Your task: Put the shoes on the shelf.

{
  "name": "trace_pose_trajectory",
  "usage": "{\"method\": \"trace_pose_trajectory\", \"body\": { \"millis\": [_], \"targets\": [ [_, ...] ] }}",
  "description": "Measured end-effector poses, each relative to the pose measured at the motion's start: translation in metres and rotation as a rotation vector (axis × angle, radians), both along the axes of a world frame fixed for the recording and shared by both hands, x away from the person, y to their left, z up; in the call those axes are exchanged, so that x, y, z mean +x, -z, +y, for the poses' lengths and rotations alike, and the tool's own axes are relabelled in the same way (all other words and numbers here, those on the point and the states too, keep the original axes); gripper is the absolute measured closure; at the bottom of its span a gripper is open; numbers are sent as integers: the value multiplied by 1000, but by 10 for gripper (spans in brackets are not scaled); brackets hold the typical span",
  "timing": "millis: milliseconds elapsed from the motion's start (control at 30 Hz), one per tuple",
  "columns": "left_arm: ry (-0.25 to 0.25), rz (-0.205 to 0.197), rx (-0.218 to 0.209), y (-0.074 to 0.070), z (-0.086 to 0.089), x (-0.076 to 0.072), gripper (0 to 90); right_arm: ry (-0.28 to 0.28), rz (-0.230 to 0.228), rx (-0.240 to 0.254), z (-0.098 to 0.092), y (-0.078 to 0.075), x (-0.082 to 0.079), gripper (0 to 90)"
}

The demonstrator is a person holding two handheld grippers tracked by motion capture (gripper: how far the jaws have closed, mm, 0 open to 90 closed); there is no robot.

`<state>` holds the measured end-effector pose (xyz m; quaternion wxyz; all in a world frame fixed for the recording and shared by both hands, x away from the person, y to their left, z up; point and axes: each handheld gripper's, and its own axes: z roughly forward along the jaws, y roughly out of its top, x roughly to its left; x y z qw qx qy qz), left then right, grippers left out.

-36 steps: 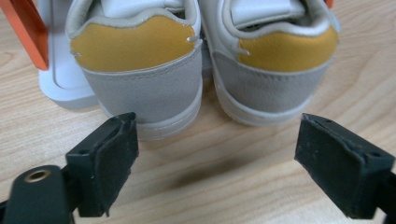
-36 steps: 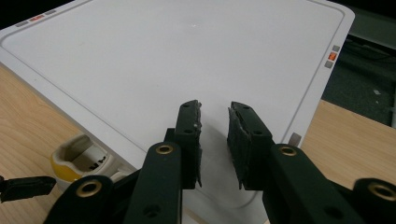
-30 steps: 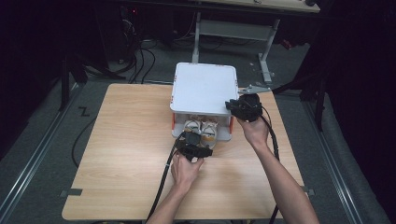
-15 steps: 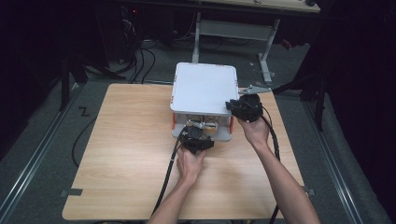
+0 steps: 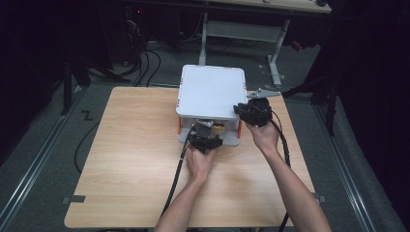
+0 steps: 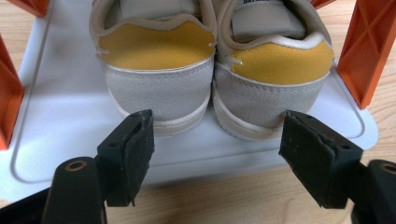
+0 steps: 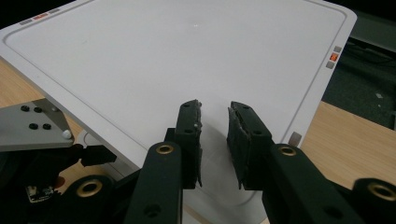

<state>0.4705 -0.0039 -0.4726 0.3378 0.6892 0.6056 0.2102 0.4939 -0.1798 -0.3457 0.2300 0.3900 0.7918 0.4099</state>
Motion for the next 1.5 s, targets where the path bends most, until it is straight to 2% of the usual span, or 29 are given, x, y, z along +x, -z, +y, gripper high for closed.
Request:
{"method": "trace_pose_trajectory", "body": {
  "millis": [133, 233, 300, 400, 500, 600, 767, 933, 1000, 1167, 1267, 1367, 1500],
  "targets": [
    [15, -7, 37, -1, 2, -4, 289, 2, -2, -5, 0, 0, -1, 741],
    [36, -30, 15, -4, 7, -12, 281, 3, -2, -4, 0, 0, 0, 739],
    [68, -48, 19, -8, 13, -19, 281, 6, 6, 5, -1, 0, 0, 720],
    [105, -73, 20, -16, 23, -27, 285, 18, 9, 12, -3, -1, 1, 625],
    [152, -109, 9, -27, 36, -36, 286, 25, 10, 12, -5, -1, 1, 566],
    [183, -156, 0, -37, 50, -48, 286, 29, 5, 32, -7, -3, -1, 542],
    [207, -203, -24, -51, 73, -65, 268, 12, -9, 51, -9, -8, -9, 508],
    [220, -240, -47, -65, 98, -81, 261, -3, -38, 105, -18, -11, -25, 480],
    [218, -257, -57, -70, 106, -86, 250, -3, -49, 109, -25, -12, -32, 474],
    [215, -278, -92, -80, 129, -98, 231, 2, -73, 160, -45, -14, -50, 449],
    [213, -293, -107, -83, 140, -104, 224, 9, -83, 176, -56, -12, -60, 440],
    [209, -304, -101, -83, 151, -111, 208, 19, -83, 203, -70, -7, -71, 434],
    [197, -295, -100, -76, 163, -120, 192, 31, -78, 220, -84, 2, -83, 419]
  ]
}}
